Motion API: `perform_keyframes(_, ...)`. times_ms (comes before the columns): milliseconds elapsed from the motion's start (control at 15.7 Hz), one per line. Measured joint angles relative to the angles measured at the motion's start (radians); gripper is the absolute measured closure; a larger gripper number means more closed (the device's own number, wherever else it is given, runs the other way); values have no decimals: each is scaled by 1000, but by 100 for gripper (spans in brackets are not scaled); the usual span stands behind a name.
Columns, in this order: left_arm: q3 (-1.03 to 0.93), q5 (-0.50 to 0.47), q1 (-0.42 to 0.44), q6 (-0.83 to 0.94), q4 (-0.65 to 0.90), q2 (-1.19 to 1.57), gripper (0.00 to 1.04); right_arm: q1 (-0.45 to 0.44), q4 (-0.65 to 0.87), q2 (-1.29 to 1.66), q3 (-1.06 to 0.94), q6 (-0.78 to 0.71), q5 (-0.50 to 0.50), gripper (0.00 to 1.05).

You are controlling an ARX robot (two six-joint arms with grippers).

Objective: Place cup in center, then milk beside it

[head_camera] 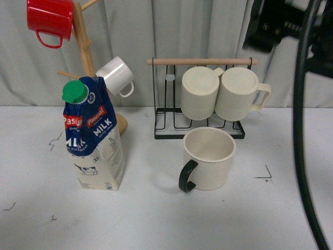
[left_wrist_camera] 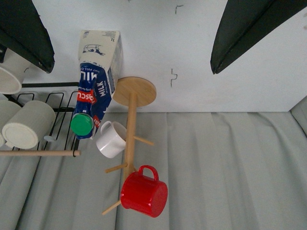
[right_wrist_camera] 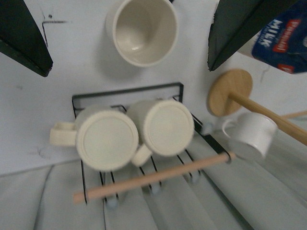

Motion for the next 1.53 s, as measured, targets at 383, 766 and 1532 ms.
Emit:
perform_keyframes(383,0,0,0,0,0,0,7,-100,812,-170,-500,-358,183,66)
perform_keyframes(766,0,0,0,0,0,0,7,-180,792,-408,-747,-385,94,103)
perform_keyframes(1532,0,0,0,0,0,0,7,-294,435,-974,-958,-385,-29,103)
